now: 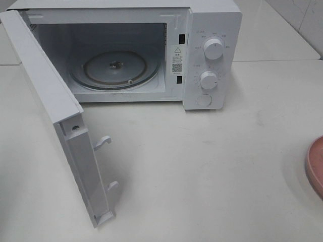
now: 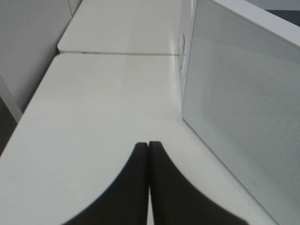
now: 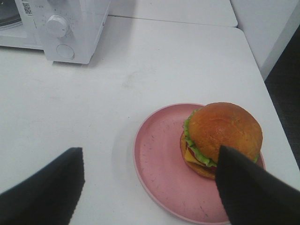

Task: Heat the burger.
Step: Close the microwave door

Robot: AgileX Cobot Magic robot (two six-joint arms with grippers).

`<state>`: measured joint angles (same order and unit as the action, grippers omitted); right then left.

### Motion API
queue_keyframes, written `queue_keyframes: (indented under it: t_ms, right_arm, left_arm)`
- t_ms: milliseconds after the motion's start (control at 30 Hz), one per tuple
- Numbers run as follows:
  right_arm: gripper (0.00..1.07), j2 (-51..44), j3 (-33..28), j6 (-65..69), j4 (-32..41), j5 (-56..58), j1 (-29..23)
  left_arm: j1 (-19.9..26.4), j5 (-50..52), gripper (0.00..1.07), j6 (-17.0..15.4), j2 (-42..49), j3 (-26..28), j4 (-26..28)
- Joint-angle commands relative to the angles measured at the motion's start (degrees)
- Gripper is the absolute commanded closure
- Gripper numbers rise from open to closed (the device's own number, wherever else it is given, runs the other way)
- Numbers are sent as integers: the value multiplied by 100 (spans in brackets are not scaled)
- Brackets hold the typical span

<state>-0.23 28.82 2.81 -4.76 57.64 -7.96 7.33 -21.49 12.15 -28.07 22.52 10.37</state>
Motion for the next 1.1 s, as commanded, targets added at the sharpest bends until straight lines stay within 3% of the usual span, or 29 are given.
queue_keyframes:
  t_ms: [33,100,267,433,600,633,667,700,733,767,800,867,1100]
  right_arm:
    - [33,-178,-6,-23,-6,-74,52]
    - [33,-178,-6,-23,-6,-74,52]
    - [33,-178,-6,-23,-6,-74,52]
    - [33,-178,-6,-23,-6,-74,52]
    - [33,-178,-6,-23,-6,-74,52]
    - [33,-178,-6,-23,-6,-74,52]
    - [33,-178,-6,-23,-6,-74,52]
    - [33,-178,-6,-23,-6,-74,52]
    - [33,-178,-6,-23,-6,-74,52]
    - [33,-178,-6,-23,-6,-74,52]
    - [33,-178,-6,-23,-6,-74,52]
    - [33,-178,-6,-23,-6,-74,52]
    - [33,-178,-6,-23,-6,-74,52]
  left_arm:
    - [29,1014,107,516,11,-424,298]
    - [29,1770,107,733,11,-842,544]
    - [29,2825,107,854,6,-1329,498]
    - [29,3077,107,825,-120,-1358,498]
    - [29,3552,107,447,-888,-1346,155]
    - [29,3696,107,246,-1071,-1346,0]
    - [23,3850,107,-223,-1364,-1312,-361]
    - [23,3850,107,-223,-1364,-1312,-361]
    - [-34,3965,107,-682,-1656,-1249,-791]
    - [-97,3976,107,-814,-1799,-1192,-1037]
    - [-97,3976,107,-814,-1799,-1192,-1037]
    - [-332,4079,107,-877,-2177,-1089,-1536]
    - [-882,4515,107,-877,-2859,-1066,-1604]
